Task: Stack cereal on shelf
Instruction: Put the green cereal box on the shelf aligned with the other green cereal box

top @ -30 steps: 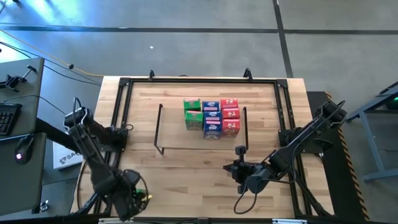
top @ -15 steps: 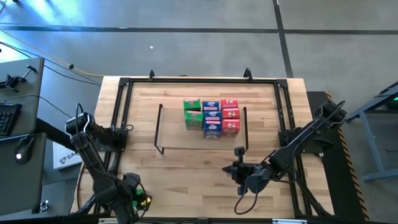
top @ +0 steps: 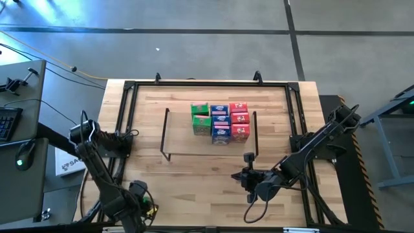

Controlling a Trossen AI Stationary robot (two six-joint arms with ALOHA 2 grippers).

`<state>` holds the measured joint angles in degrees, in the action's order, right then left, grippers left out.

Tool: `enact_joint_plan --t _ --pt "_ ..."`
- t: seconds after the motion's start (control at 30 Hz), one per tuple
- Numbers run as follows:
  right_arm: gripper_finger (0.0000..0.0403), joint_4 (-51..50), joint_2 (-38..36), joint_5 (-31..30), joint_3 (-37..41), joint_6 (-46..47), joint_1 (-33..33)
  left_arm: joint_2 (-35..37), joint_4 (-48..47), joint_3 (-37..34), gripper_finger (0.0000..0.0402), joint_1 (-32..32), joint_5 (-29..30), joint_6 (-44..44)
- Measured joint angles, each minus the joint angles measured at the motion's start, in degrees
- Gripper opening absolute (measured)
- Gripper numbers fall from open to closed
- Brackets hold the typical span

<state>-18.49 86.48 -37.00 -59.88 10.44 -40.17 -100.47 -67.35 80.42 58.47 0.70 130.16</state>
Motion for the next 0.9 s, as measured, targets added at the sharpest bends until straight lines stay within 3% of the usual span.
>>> enact_joint_plan --t 0.23,0.37,0.5,0.67,0.9 --pt "0.0002 0.01 0.00 -0.01 0.00 0.06 -0.01 3.85 -3.27 0.00 0.0172 -2.58 2.65 -12.10" --pt "0.0002 0.03 0.00 -0.01 0.00 0.14 -0.01 8.03 -3.27 0.71 0.0155 -5.77 5.90 -24.01" --pt "0.0002 0.31 0.00 0.15 0.00 0.06 0.00 11.00 -4.48 4.32 0.0150 -10.74 10.33 -38.89" --pt "0.0002 0.36 0.00 1.05 0.00 -0.34 0.14 11.38 -9.63 13.75 0.0149 -18.66 16.66 -61.09" --pt "0.0002 0.38 0.00 3.57 0.00 -0.30 1.44 11.40 -10.97 23.80 0.0149 -31.91 16.45 -90.55"
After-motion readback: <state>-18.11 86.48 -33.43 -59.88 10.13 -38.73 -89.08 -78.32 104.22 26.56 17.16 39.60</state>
